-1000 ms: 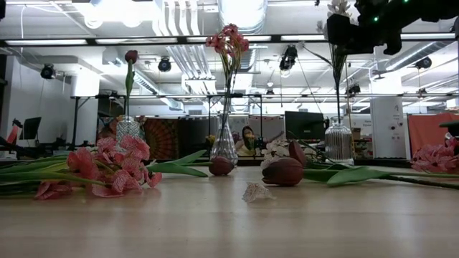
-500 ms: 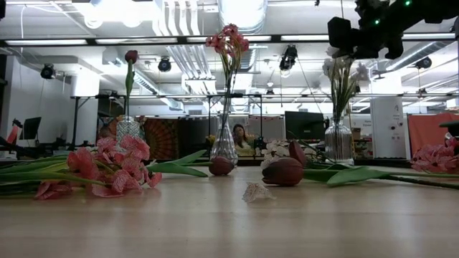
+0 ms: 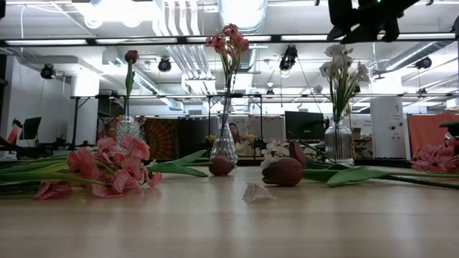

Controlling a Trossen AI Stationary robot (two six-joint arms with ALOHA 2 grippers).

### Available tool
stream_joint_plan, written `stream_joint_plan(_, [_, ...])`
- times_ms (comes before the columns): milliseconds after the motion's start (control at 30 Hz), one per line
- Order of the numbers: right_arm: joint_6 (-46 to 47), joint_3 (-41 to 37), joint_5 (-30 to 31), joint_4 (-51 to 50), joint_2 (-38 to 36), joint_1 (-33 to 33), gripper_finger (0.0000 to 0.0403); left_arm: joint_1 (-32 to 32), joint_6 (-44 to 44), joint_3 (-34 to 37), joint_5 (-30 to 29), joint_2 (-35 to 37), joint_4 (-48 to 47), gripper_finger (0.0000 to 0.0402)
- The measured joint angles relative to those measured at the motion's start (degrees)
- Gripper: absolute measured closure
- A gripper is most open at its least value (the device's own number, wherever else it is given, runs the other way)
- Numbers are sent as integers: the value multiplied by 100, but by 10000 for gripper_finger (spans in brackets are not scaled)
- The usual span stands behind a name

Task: Sort flowers into vase by color
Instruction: Put the bottom purple tulip into the left transparent vase

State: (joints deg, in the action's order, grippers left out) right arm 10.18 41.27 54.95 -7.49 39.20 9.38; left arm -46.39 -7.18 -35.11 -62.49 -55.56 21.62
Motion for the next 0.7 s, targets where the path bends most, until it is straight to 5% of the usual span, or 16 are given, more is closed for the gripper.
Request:
stream_joint_plan(333, [-417, 704, -55, -598, 23, -247, 197, -16, 1186, -117, 14, -767, -17, 224])
stream_joint_plan(700, [-694, 1367, -1004, -613, 386, -517, 197, -182, 1639, -869, 32, -1425, -961, 224])
